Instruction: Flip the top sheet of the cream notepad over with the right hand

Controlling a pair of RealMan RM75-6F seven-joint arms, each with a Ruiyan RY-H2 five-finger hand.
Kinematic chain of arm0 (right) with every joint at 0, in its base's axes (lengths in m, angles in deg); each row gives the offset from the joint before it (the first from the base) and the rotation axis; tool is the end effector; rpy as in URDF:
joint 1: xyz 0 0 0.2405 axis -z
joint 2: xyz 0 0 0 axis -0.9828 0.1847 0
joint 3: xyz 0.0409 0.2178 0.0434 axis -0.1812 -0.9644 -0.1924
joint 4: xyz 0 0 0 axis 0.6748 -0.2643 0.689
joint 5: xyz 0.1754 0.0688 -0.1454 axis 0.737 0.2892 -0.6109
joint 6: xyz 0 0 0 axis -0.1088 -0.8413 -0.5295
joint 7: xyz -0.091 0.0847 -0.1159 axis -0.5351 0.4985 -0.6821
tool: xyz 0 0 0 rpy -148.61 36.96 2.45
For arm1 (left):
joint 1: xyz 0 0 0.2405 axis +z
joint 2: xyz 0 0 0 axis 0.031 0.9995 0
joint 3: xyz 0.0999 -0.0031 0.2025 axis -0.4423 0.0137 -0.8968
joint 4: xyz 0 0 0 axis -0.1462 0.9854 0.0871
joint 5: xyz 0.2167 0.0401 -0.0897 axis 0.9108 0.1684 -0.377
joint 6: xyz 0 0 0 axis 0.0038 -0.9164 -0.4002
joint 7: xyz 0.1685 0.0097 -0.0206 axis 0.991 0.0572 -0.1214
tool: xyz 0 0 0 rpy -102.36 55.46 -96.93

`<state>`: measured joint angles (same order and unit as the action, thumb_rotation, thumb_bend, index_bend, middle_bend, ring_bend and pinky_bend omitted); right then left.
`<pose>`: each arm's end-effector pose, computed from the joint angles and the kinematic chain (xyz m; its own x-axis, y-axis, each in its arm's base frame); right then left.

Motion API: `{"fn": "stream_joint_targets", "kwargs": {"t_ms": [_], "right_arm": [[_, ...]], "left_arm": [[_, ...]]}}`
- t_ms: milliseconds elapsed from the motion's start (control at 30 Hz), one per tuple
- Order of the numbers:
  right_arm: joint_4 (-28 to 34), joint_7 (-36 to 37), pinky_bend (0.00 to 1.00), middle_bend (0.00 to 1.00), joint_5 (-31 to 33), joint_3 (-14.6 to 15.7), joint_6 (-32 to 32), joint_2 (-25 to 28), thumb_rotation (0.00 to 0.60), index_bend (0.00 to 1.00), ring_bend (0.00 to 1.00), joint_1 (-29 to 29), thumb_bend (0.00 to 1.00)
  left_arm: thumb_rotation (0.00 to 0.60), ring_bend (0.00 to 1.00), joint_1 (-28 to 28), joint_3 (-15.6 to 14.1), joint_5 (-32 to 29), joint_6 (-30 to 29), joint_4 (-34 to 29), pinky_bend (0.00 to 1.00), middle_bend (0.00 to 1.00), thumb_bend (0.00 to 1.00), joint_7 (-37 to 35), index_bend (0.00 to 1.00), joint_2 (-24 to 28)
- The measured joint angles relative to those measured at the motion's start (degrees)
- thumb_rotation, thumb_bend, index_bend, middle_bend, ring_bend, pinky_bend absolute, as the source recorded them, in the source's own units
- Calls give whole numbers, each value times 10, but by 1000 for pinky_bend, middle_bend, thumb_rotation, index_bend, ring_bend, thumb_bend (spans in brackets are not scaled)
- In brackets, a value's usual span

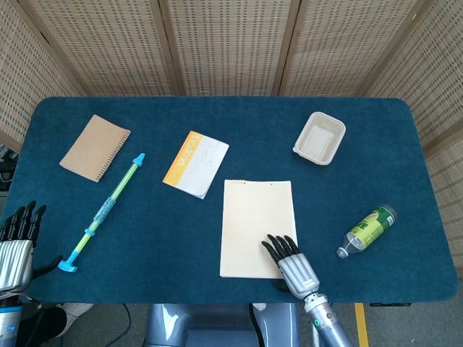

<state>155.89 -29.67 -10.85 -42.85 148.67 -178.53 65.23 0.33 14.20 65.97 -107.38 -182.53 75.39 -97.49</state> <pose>-0.1697 -0.1959 -0.1027 0.3455 -0.3116 0.8852 -0.9124 -0.3323 0.2391 -0.2691 0.1880 0.0937 0.5041 -0.0526 0.8620 0.8634 0.0553 -0.5015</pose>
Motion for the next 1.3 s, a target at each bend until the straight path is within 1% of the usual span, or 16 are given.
{"fn": "stream_joint_targets", "kwargs": {"t_ms": [400,467,600,633,833,1033,1133,1300], "right_arm": [[-1,-4,0,0,12,-2,-3,-1,600,46,0,-4,436],[-3,-4,0,0,15,-3,-3,-2,600,49,0,-4,468],[-10,-7,0,0,17,-6,-2,-7,600,74,0,-7,595],[-14,-10,0,0,17,-8,-1,-10,600,77,0,-7,609],[-38,-12,0,0,25,-22,-2,-32,600,92,0,-17,627],[-58,-5,0,0,40,-44,-14,-50,600,103,0,-33,627],[-60,0,0,0,47,-56,-16,-55,600,104,0,-40,628],[-56,2,0,0,54,-77,-7,-60,600,109,0,-51,666]], "left_arm": [[600,0,0,0,-1,1,-1,91,0,0,1,0,0],[600,0,0,0,0,1,-1,91,0,0,0,0,0],[600,0,-1,-1,1,1,-1,91,0,0,-1,0,0],[600,0,-1,-1,2,1,-1,91,0,0,-2,0,0],[600,0,0,0,1,0,0,91,0,0,-4,0,0],[600,0,-1,2,-4,2,1,91,0,0,-7,0,0],[600,0,-2,3,-6,4,3,91,0,0,-9,0,-1],[600,0,-3,3,-7,5,3,91,0,0,-9,0,-1]]}}
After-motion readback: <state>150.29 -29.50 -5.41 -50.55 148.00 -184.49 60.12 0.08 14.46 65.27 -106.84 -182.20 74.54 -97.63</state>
